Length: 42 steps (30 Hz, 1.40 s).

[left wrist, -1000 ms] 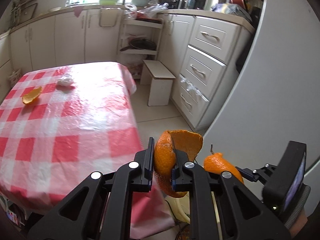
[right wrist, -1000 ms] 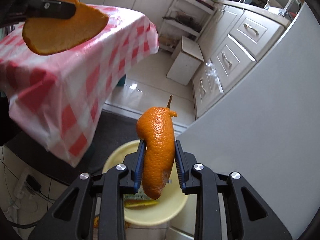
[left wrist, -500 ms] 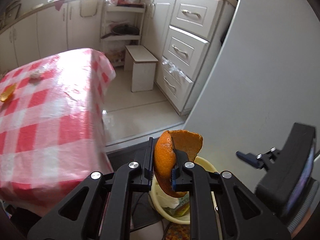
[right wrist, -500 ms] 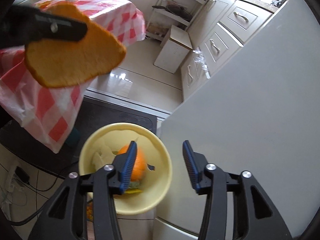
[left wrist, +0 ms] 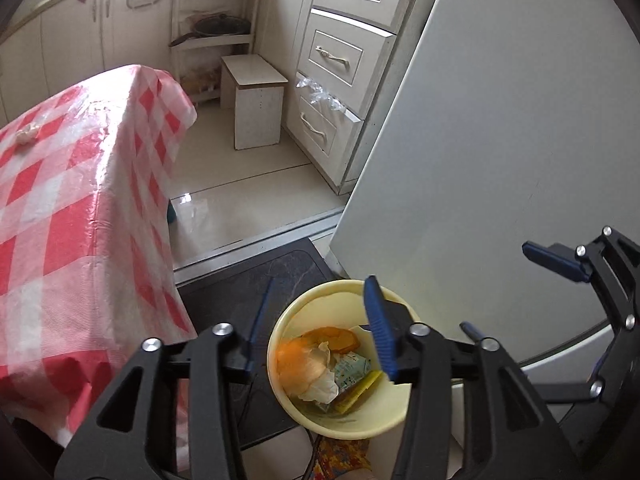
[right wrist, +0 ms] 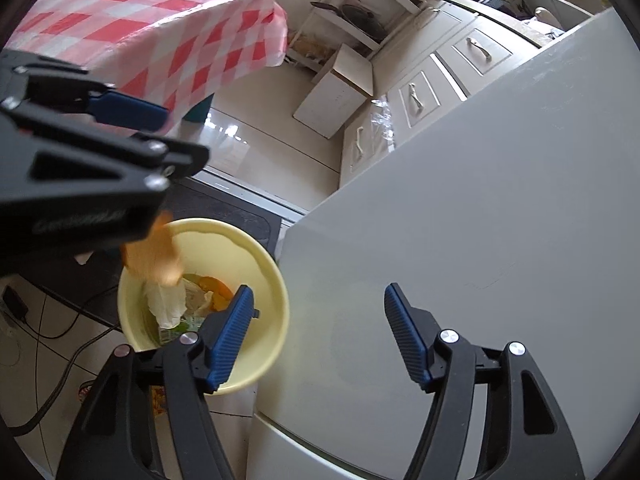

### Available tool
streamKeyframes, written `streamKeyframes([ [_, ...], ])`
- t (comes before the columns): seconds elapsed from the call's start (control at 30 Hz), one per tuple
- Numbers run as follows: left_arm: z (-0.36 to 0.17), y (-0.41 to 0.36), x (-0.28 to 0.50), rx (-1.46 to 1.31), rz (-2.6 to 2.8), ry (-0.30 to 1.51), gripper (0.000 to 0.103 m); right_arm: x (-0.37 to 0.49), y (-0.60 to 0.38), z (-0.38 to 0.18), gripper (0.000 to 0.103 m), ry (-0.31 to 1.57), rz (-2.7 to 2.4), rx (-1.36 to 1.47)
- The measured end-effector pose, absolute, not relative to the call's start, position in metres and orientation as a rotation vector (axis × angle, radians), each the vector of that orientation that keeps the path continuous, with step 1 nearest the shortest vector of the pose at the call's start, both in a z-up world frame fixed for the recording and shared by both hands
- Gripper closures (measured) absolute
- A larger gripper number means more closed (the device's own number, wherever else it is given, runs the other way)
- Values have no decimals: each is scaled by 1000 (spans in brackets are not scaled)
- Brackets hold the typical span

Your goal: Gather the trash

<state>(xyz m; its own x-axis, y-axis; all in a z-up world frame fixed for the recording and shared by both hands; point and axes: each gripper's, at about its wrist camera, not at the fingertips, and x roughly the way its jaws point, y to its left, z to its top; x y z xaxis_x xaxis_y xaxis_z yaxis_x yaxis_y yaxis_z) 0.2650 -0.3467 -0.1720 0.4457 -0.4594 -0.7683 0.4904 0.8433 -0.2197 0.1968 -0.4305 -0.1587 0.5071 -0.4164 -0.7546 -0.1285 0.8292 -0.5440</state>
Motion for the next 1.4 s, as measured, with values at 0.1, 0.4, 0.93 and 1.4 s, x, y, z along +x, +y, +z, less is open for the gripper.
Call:
streamKeyframes([
  [0.1,-164,-339,265,25,-580,925,54,198,-430,-154,37,1031,-190,-587],
  [0.4,-121,-257,292,-24,-412,794,41,208,-391,-144,36,977,-63,-563],
  [0.93,-119,-88,444,-90,-1,747,34,255,-264,-126,36,726,238,-540],
  [1.4,-163,-79,622,39,48,893,27,319,-217,-137,36,717,319,-498],
])
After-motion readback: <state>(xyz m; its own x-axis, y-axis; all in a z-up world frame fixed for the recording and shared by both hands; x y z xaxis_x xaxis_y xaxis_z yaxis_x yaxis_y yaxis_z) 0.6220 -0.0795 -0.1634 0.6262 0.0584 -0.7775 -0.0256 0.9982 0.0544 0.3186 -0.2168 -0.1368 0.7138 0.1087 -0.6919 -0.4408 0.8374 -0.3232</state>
